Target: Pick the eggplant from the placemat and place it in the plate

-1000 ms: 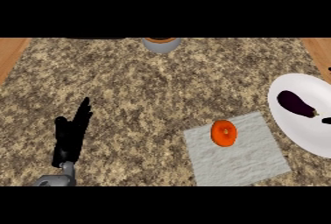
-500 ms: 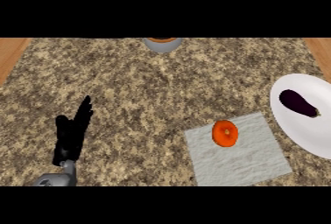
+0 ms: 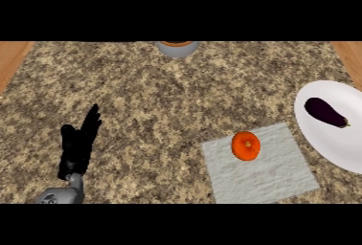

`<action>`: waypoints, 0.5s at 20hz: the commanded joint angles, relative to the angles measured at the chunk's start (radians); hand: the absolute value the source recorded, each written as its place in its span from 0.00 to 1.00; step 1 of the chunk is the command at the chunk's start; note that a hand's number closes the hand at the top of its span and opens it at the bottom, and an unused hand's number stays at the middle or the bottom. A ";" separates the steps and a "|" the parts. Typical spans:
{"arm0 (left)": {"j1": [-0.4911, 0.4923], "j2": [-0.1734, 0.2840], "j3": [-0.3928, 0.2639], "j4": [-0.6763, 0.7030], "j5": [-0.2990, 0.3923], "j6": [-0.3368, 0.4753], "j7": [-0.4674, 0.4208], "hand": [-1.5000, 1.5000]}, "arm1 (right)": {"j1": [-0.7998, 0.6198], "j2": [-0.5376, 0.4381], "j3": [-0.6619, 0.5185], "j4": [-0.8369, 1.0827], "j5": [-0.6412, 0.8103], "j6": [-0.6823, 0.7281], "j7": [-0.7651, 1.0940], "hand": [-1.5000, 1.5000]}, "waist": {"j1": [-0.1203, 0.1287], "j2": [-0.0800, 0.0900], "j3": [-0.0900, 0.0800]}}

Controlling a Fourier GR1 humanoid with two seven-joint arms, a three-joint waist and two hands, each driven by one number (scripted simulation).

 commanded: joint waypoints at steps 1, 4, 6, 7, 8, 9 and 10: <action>-0.017 -0.014 -0.016 0.009 -0.022 0.014 0.011 0.50 | 0.019 -0.014 0.002 0.035 -0.004 0.091 -0.134 0.00 | 0.010 0.005 0.002; -0.031 -0.018 -0.025 0.009 -0.042 0.027 0.030 0.50 | 0.017 0.011 0.019 0.048 0.003 0.047 -0.119 0.00 | 0.008 0.003 0.001; 0.063 0.014 0.002 -0.043 0.004 -0.024 -0.013 0.50 | 0.041 0.010 0.042 0.032 0.020 0.008 -0.137 0.00 | 0.007 -0.002 -0.001; 0.020 -0.033 -0.027 0.004 -0.018 0.006 -0.016 0.50 | -0.007 0.020 0.025 0.050 0.004 -0.010 -0.106 0.00 | 0.012 0.002 0.000; 0.007 -0.011 -0.019 -0.027 -0.025 0.005 0.014 0.50 | 0.040 0.038 0.035 0.050 0.016 -0.048 -0.164 0.00 | 0.013 0.003 0.002; 0.005 -0.028 -0.025 -0.015 -0.030 0.017 0.006 0.50 | 0.062 0.024 0.032 0.069 0.012 -0.032 -0.170 0.00 | 0.009 0.003 0.001; 0.008 -0.034 -0.021 0.004 -0.024 0.015 -0.016 0.50 | 0.025 -0.011 0.037 0.073 0.016 -0.003 -0.133 0.00 | 0.012 0.004 0.001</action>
